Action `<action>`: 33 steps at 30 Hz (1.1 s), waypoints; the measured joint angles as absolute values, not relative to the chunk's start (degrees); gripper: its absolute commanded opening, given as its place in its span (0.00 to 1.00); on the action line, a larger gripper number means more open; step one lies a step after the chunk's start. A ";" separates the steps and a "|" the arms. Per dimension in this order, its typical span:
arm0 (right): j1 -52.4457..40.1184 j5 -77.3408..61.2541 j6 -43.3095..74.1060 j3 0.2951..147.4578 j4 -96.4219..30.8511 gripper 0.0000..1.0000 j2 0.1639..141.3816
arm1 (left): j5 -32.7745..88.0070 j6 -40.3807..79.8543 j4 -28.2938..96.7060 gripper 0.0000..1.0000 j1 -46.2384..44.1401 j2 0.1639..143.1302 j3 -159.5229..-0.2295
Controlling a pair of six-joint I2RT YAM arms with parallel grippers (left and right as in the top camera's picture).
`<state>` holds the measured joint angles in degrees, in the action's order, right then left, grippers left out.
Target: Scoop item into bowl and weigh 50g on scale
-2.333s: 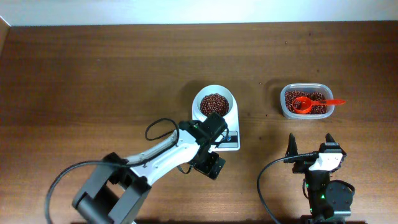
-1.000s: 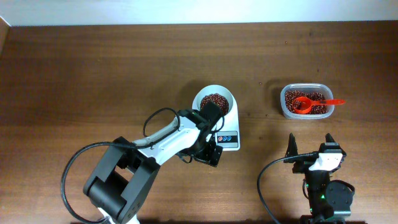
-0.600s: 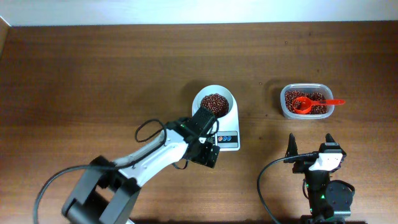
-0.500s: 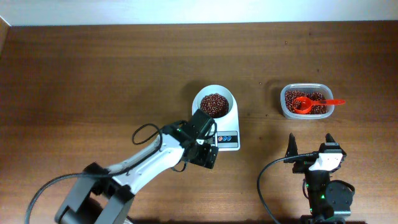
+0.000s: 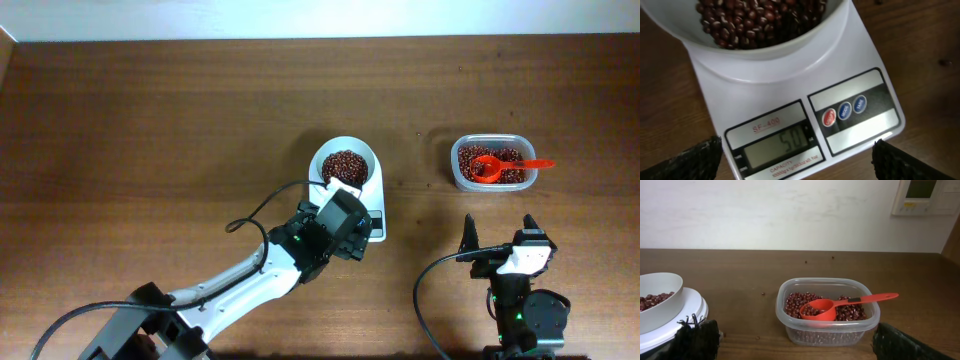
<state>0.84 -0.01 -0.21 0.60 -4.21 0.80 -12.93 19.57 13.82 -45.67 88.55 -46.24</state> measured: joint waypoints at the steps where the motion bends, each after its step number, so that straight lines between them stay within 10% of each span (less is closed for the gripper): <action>1: 0.84 -0.01 -0.23 0.60 -4.21 0.99 0.80 | -13.87 19.79 13.67 0.99 -45.67 88.55 -45.91; 33: 0.84 0.01 -0.16 0.58 -4.21 0.99 0.80 | -17.96 23.44 -6.96 0.98 -23.53 60.10 -21.78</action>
